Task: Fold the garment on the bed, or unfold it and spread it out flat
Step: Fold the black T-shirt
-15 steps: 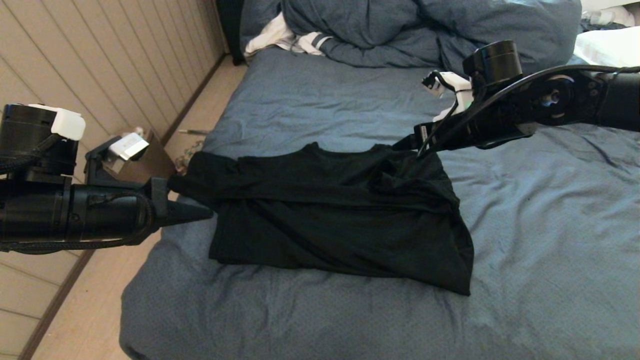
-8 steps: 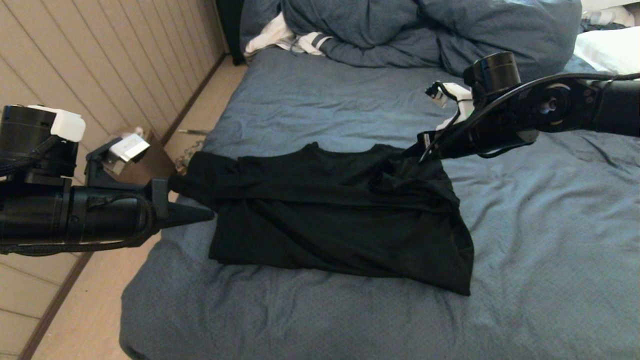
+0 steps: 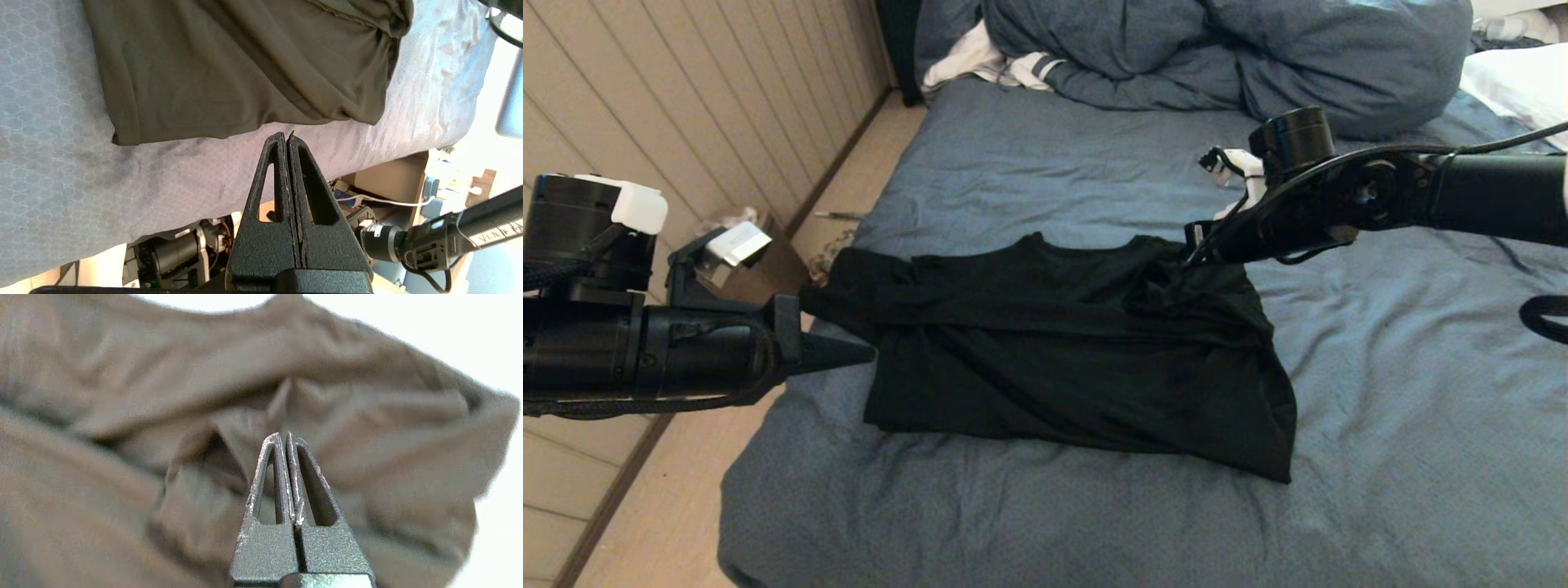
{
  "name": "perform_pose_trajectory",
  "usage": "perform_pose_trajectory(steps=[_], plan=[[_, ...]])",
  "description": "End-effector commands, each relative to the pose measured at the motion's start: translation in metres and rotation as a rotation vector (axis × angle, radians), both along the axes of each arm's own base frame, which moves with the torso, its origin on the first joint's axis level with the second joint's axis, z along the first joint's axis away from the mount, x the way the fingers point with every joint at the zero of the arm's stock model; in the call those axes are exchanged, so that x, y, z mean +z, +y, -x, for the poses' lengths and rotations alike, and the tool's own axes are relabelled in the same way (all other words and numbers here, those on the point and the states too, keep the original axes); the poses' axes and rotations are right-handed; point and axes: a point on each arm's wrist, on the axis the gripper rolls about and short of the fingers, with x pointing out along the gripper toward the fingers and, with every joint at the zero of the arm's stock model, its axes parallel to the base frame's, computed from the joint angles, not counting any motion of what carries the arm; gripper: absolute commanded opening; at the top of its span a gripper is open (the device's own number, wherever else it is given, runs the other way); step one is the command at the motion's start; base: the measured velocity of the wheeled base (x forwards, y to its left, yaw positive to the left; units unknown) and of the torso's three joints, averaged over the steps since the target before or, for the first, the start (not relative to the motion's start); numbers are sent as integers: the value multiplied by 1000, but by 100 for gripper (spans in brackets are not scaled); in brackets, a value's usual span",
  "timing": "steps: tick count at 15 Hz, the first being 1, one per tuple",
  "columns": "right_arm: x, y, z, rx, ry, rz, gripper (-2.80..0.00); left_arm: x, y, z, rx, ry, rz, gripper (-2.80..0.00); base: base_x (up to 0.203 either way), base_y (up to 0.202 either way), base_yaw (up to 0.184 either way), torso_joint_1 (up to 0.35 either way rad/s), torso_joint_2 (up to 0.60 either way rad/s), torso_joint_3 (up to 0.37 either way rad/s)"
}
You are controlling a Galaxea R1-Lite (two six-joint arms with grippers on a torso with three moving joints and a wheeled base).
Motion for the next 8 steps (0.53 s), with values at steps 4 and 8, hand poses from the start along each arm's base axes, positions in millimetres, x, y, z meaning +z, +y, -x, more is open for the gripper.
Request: perform_pose_trajectory(steps=[4, 8], plan=[[-33, 13, -24, 5, 15, 14, -280, -3, -1, 0, -4, 14, 1, -280, 0, 0, 0, 0, 0, 0], [-42, 30, -27, 35, 3, 16, -280, -4, 0, 0, -1, 18, -1, -280, 0, 0, 0, 0, 0, 0]])
